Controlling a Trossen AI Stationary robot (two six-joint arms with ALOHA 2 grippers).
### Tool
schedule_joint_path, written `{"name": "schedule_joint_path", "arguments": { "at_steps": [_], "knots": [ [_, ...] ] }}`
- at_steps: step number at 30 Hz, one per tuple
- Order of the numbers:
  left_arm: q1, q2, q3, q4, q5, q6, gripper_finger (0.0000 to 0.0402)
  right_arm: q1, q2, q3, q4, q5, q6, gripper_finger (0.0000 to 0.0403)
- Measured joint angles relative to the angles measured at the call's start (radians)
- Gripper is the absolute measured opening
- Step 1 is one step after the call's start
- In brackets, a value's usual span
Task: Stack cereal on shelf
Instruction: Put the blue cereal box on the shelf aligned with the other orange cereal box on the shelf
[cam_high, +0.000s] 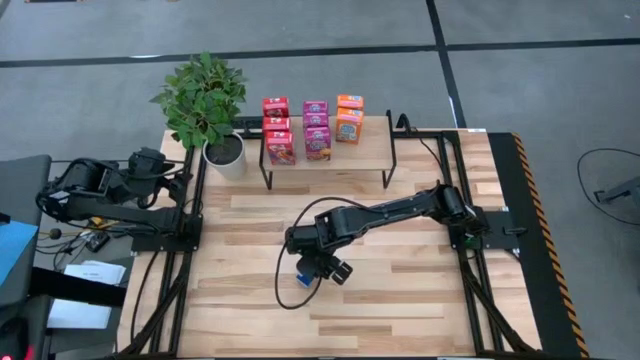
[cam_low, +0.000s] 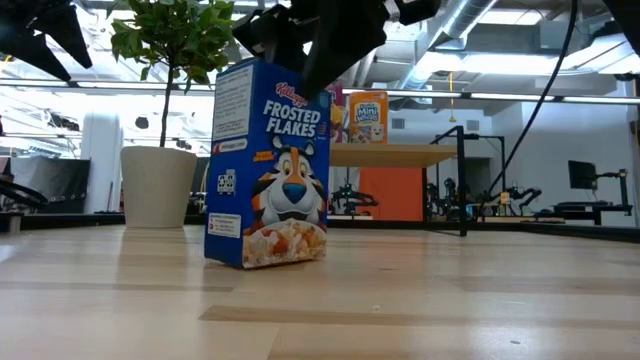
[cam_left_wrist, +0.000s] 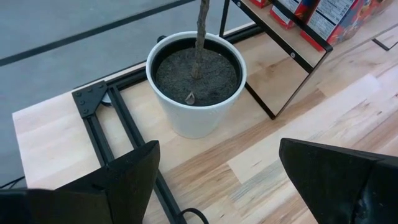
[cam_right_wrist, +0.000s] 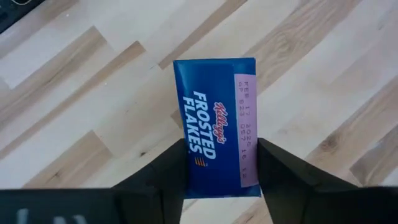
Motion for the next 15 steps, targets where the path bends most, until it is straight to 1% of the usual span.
{"name": "schedule_joint_path", "arguments": {
  "at_steps": [3, 7, 11, 15],
  "knots": [
    [0.000, 0.000, 0.000, 0.000, 0.000, 0.000, 0.0321, 0.000, 0.000, 0.000, 0.003, 0.000, 0.003, 0.0189],
    [0.000, 0.000, 0.000, 0.000, 0.000, -0.001, 0.0321, 0.000, 0.000, 0.000, 0.003, 0.000, 0.038, 0.0177],
    [0.000, 0.000, 0.000, 0.000, 0.000, -0.001, 0.0321, -0.011, -0.039, -0.002, -0.038, -0.001, 0.095, 0.0179],
    [0.000, 0.000, 0.000, 0.000, 0.000, -0.002, 0.0321, -0.048, -0.115, 0.000, -0.084, -0.001, 0.157, 0.0186]
  ]
}}
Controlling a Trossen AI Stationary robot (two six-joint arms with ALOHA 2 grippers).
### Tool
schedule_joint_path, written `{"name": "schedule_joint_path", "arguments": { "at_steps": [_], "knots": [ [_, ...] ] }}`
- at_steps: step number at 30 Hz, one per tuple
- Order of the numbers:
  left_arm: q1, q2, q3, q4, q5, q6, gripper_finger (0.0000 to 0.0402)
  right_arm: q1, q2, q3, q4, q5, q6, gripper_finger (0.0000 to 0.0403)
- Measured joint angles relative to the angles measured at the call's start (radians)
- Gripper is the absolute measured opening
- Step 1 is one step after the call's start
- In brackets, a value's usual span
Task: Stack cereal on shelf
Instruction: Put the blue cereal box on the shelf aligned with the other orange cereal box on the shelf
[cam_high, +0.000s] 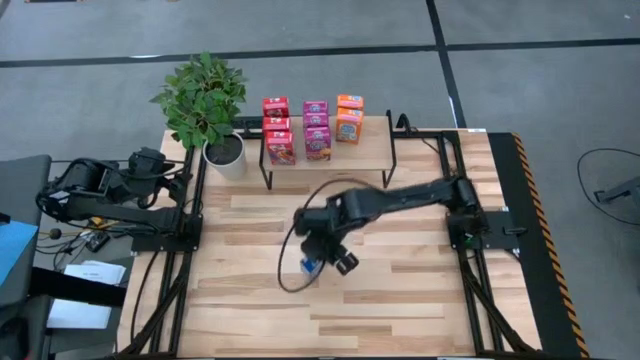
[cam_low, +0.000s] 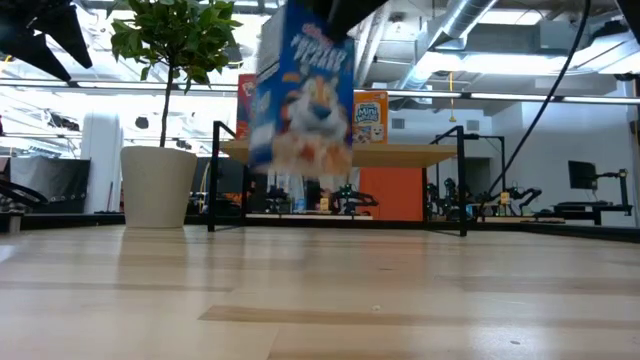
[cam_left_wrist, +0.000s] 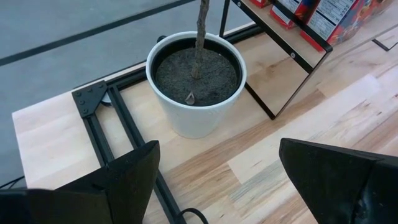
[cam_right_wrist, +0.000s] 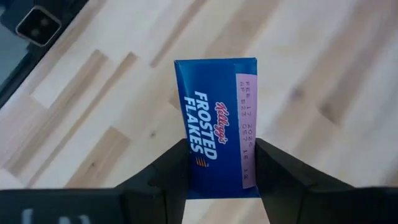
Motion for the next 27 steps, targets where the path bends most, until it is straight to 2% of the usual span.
{"name": "schedule_joint_path", "arguments": {
  "at_steps": [7, 16, 22, 27],
  "knots": [
    [0.000, 0.000, 0.000, 0.000, 0.000, -0.002, 0.0321, -0.143, -0.171, 0.000, -0.120, 0.011, 0.110, 0.0184],
    [0.000, 0.000, 0.000, 0.000, 0.000, -0.002, 0.0321, -0.394, -0.353, 0.000, -0.214, 0.170, 0.115, 0.0182],
    [0.000, 0.000, 0.000, 0.000, 0.000, -0.002, 0.0321, -0.554, -0.370, -0.001, -0.232, 0.163, 0.054, 0.0182],
    [0.000, 0.000, 0.000, 0.000, -0.012, -0.004, 0.0321, -0.640, -0.345, -0.002, -0.258, 0.160, -0.033, 0.0179]
  ]
}}
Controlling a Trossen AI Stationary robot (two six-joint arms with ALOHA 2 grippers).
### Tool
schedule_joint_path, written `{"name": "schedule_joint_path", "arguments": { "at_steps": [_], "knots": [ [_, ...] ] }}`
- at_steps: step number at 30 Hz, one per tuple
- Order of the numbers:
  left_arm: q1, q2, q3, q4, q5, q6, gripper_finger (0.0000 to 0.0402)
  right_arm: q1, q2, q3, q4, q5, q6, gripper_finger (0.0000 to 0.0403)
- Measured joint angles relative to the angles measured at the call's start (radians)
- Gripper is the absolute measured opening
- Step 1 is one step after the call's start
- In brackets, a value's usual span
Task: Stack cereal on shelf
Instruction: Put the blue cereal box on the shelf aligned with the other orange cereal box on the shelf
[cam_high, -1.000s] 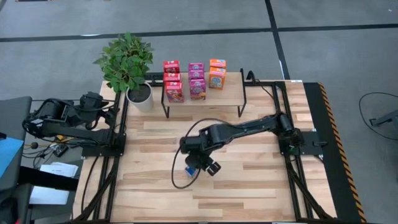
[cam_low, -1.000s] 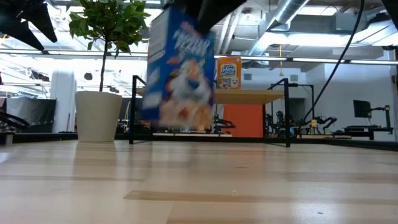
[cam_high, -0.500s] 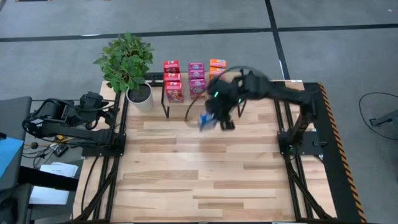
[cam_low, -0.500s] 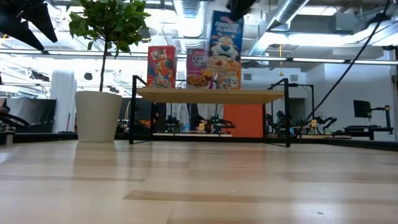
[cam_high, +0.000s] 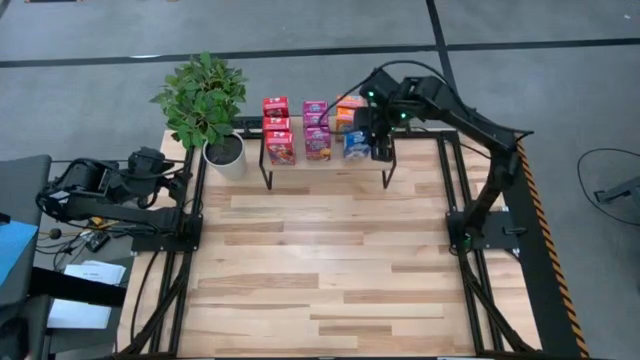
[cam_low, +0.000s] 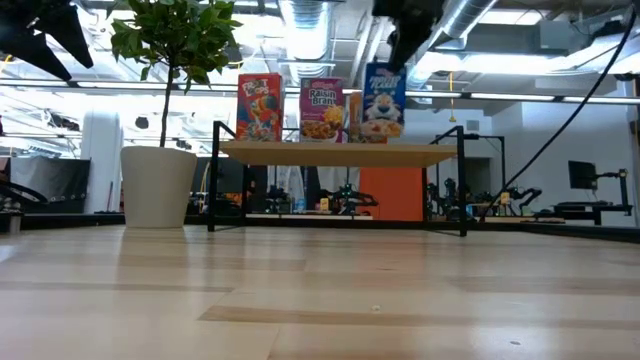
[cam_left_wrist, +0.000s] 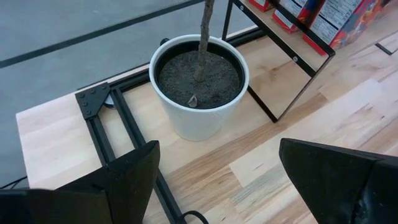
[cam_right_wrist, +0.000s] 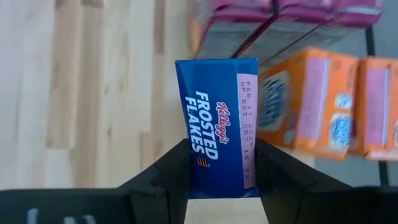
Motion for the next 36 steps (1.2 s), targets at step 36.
{"name": "schedule_joint_path", "arguments": {
  "at_steps": [36],
  "knots": [
    [0.000, 0.000, 0.000, -0.002, -0.012, 0.002, 0.0321, -0.044, 0.080, 0.001, 0.083, -0.043, -0.041, 0.0245]
  ]
}}
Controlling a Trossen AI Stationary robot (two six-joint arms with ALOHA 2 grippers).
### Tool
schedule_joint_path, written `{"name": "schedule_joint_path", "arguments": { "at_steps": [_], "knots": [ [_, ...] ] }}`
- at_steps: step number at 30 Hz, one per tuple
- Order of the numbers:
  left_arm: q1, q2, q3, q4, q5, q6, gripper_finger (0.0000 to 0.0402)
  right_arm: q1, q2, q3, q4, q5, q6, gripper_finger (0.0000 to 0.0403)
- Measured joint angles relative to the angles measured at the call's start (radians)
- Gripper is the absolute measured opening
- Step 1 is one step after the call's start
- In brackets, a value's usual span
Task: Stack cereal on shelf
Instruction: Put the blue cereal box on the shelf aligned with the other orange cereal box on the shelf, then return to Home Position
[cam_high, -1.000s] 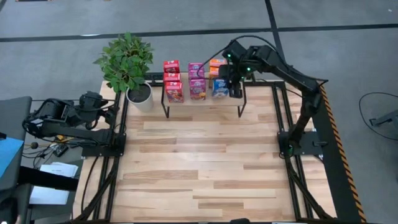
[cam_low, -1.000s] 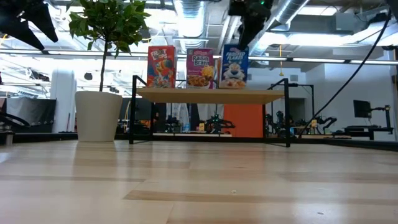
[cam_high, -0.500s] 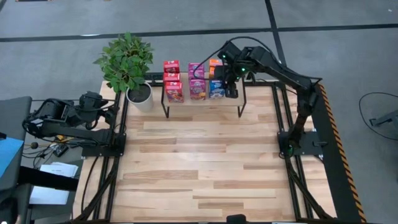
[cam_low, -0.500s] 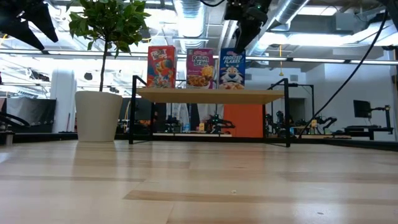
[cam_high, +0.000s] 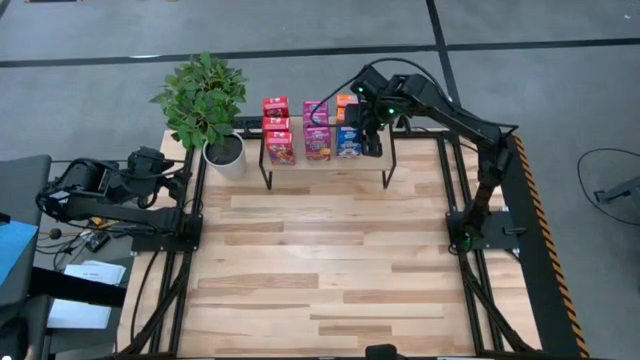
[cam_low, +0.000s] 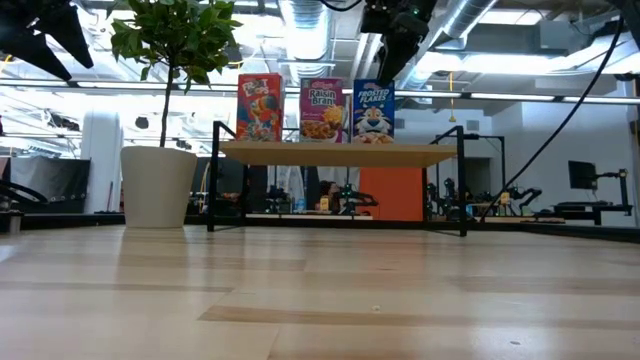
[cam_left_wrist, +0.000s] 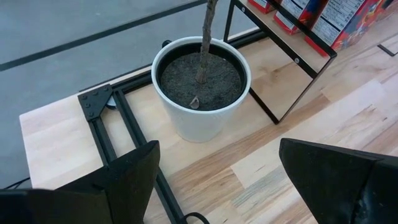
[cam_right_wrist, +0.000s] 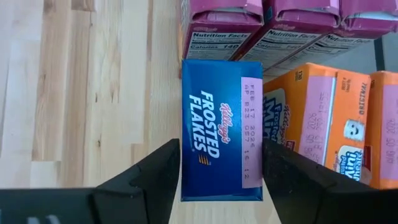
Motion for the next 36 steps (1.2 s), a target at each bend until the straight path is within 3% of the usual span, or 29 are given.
{"name": "schedule_joint_path", "arguments": {
  "at_steps": [14, 23, 29, 36],
  "knots": [
    [0.000, 0.000, 0.000, -0.001, 0.001, -0.008, 0.0321, 0.009, -0.015, 0.001, -0.032, 0.039, 0.003, 0.0245],
    [0.000, 0.000, 0.000, -0.001, 0.002, -0.008, 0.0321, -0.008, -0.098, 0.000, -0.039, 0.045, 0.000, 0.0245],
    [0.000, 0.000, 0.000, -0.001, 0.007, -0.005, 0.0321, -0.040, -0.250, 0.000, -0.052, 0.045, 0.036, 0.0244],
    [0.000, 0.000, 0.000, 0.000, 0.119, -0.005, 0.0321, -0.114, -0.498, 0.000, -0.098, 0.011, 0.252, 0.0245]
  ]
}}
